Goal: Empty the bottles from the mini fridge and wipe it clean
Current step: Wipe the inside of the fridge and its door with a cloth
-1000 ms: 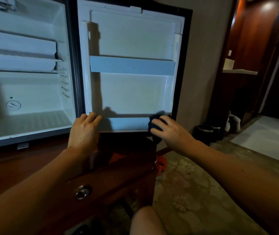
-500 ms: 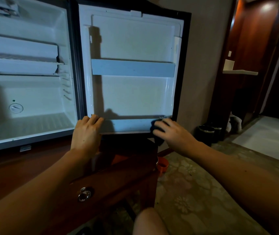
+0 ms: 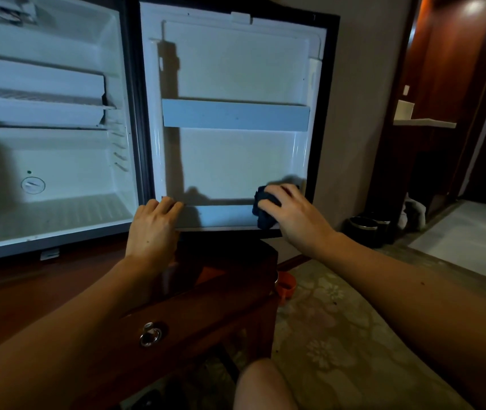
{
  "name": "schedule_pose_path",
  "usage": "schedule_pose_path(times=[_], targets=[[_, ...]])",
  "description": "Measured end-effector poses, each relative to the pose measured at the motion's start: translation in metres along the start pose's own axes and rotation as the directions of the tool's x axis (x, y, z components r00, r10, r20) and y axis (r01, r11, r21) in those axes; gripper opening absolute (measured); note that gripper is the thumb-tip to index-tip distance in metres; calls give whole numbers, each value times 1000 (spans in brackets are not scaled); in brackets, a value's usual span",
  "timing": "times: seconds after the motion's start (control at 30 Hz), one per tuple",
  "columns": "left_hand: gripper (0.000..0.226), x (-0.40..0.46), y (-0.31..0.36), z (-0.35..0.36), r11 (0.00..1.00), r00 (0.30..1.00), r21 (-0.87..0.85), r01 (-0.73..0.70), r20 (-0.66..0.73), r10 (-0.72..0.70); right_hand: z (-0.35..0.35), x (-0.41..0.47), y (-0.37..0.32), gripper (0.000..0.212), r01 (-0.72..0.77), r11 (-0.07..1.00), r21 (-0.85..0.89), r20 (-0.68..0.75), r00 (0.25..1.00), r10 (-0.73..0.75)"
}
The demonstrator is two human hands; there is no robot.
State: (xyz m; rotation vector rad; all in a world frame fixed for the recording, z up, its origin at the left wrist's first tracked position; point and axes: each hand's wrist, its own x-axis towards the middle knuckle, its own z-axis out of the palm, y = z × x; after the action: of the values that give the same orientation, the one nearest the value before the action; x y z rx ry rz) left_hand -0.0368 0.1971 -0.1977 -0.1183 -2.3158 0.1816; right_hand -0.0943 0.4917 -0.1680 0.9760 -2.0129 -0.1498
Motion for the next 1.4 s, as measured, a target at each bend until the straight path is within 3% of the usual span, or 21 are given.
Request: schedule_pose_path(times=[0.07,0.13,0.2,0.37,0.47,0.53,0.6,0.77,0.87,0.93,1.0,1.13,1.23,1.33,1.4], targets=[[63,-1,-1,0,1000,1000,3,3,10,-3,4,-6,-2,33,149,987,-67,-9,989,-150],[63,-1,-1,-1,1000,1000,9,3,11,-3,9,-19,-3,31,325,941,-91,83,944,-318],[61,-1,0,-1,1000,1000,6,6,12,-6,7,-20,-3,34,378,924,-61,182,914,-362],[62,-1,0,-2,1000,1000,1,-5,10,5,-8,5,-13,44,129,989,-76,74,990,-123],[63,-3,-3,-2,1000,1000,-3,-9,7,9,9,-4,-21,33,221,968,-118,41,975,-218],[65,-3,-4,-2,1000,1000,-1,-15,9,15,16,-14,-22,32,346,933,-99,81,937,-339],[66,-2,-2,-1,1000,1000,-6,-15,18,15,12,-11,-22,35,363,929,-78,122,928,-352],[62,-1,0,0,1000,999,-15,9,35,-8,1,13,-22,40,24,999,-48,51,998,-22],[64,-2,-3,-1,1000,999,-7,4,38,-3,10,2,-26,35,190,978,-83,54,981,-186],[66,-2,-2,-2,1000,999,-7,7,43,-7,9,-4,-27,36,320,946,-42,146,939,-311],[66,-2,1,-3,1000,998,-15,15,57,-14,3,1,-27,38,299,954,-21,183,939,-290],[66,-1,1,-5,999,997,-25,28,78,-26,-3,21,-32,38,32,999,10,60,998,-32],[69,-3,-3,-5,999,996,-30,27,86,-25,10,15,-43,31,156,987,-43,26,988,-155],[70,-3,-3,-7,999,996,-32,29,91,-26,14,6,-47,30,341,940,-16,116,934,-337],[69,-2,-1,-9,999,994,-32,32,103,-29,8,12,-44,36,335,942,-6,169,929,-329]])
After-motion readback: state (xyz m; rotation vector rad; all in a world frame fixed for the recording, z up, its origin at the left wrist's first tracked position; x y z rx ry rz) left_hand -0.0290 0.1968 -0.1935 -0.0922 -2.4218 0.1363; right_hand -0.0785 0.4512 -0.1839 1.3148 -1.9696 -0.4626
